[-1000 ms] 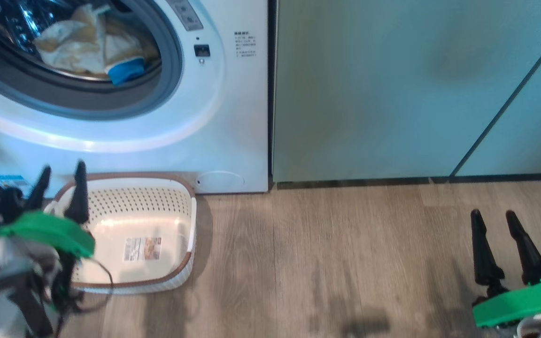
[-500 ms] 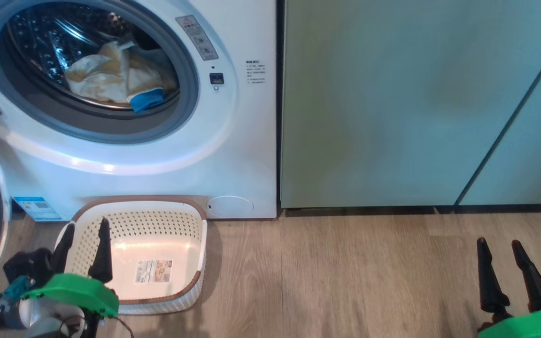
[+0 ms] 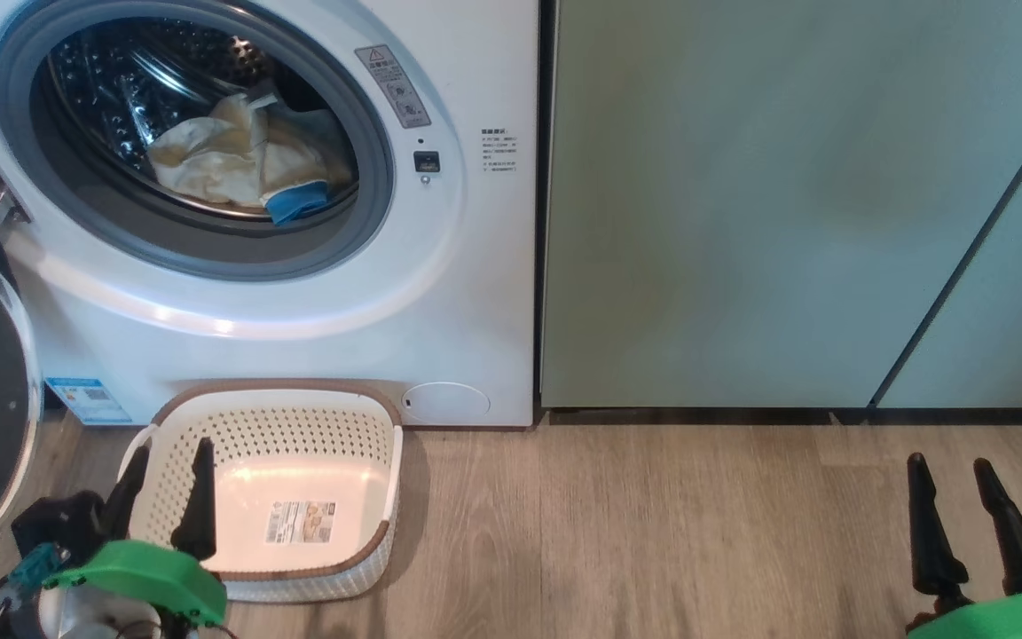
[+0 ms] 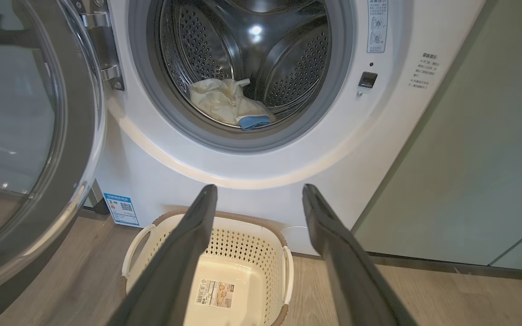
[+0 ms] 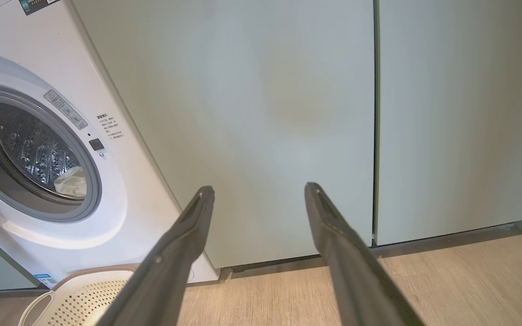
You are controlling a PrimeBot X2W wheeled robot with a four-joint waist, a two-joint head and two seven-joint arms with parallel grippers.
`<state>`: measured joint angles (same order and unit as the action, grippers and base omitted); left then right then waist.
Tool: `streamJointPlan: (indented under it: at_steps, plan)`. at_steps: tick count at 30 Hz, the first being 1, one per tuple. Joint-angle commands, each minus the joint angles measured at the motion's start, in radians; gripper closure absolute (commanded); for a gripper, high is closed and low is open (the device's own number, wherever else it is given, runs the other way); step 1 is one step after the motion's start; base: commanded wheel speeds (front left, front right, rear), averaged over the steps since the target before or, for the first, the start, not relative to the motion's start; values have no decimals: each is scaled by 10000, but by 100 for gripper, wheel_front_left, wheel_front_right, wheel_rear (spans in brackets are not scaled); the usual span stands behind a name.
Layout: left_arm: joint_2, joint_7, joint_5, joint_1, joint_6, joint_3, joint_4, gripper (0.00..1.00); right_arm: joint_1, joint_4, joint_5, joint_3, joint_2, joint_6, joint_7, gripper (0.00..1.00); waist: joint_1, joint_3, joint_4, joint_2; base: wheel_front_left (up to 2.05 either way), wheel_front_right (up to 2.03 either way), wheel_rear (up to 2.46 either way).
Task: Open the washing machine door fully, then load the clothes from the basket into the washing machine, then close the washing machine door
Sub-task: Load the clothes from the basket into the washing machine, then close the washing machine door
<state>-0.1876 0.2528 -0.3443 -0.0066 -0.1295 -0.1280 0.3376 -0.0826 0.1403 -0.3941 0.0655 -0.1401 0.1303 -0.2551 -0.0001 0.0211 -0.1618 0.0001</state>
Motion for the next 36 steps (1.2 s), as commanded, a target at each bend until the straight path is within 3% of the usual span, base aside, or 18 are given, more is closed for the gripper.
streamJointPlan:
  at_steps: [1,36]
  plan:
    - [-361,89,20,-364,-10,-345,-340,0,122,-343,130,120,-113,4,-67,0,1,3,2,-1,0,0,0]
    - [-431,89,3,-363,-11,-313,-332,0,188,-307,100,256,-134,4,-67,0,1,69,-15,-1,-7,7,0]
